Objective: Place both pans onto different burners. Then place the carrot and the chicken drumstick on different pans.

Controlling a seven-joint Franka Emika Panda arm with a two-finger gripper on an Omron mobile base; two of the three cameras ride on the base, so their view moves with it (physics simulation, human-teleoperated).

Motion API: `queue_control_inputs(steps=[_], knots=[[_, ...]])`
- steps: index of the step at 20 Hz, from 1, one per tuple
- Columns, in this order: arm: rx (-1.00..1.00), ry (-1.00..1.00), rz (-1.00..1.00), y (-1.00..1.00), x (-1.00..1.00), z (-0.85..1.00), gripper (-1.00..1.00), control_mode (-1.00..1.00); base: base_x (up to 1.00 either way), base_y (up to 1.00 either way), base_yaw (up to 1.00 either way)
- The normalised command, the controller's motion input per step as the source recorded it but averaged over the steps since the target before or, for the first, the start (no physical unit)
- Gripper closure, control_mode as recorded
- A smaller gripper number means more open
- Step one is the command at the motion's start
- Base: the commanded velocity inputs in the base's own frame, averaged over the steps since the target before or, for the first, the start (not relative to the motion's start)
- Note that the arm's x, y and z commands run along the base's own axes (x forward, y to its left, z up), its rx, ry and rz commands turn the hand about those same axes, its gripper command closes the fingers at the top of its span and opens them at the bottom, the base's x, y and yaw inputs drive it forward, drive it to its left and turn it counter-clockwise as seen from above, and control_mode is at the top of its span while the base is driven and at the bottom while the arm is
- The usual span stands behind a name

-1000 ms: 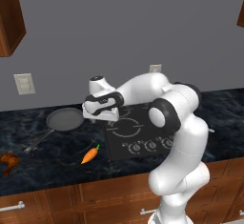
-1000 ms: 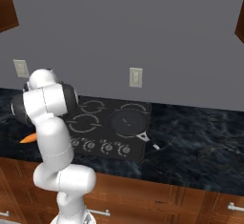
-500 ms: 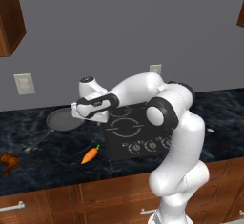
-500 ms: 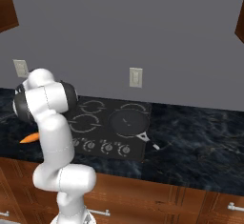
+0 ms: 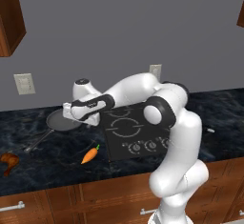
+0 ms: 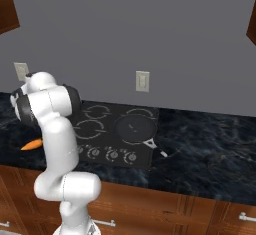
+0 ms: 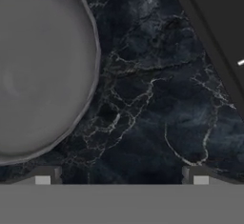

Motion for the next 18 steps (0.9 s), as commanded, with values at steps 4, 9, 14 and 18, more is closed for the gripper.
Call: queue_control_inputs(steps=[4, 9, 14, 18], knots=[[0.03, 0.0, 0.0, 0.39, 0.0, 0.02, -1.0, -1.0, 0.0, 0.0, 0.0], [0.0, 0.0, 0.0, 0.42, 0.0, 0.01, -1.0, -1.0, 0.0, 0.0, 0.0], [0.0, 0.01, 0.0, 0.42, 0.0, 0.0, -1.0, -1.0, 0.0, 0.0, 0.0], [0.0, 0.03, 0.0, 0.37, 0.0, 0.0, -1.0, -1.0, 0.0, 0.0, 0.0]])
